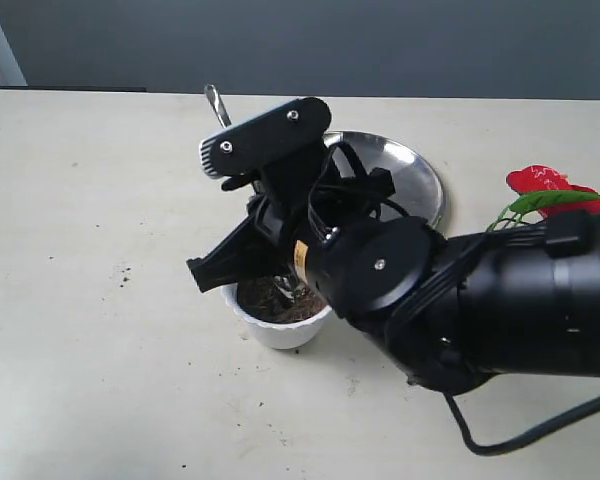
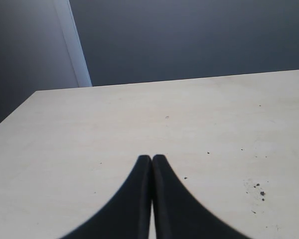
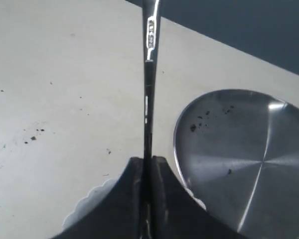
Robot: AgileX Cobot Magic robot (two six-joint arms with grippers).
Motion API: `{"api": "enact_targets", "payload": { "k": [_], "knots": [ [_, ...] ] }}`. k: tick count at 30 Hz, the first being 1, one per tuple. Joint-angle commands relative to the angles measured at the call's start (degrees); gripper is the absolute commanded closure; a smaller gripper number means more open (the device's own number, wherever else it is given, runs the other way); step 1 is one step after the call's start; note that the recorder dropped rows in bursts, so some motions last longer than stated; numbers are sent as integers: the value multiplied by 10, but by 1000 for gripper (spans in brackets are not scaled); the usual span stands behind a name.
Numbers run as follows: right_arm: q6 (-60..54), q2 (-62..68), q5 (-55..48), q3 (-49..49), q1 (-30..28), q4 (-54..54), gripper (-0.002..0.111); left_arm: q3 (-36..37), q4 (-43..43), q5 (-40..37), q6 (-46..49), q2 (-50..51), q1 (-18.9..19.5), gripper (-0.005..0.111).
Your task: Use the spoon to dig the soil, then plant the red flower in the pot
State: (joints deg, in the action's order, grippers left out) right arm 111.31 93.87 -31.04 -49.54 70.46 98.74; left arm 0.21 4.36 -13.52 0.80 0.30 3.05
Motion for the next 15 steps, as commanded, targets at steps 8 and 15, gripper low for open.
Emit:
{"api": "enact_targets", "payload": {
  "k": [8,15],
  "knots": [
    [20,72,-29,-5,-20,12,109,-2,-3,2,-2,-3,-4,106],
    [20,67,-33,-26,-19,12,109,-2,-3,2,-2,-3,-4,106]
  ]
}}
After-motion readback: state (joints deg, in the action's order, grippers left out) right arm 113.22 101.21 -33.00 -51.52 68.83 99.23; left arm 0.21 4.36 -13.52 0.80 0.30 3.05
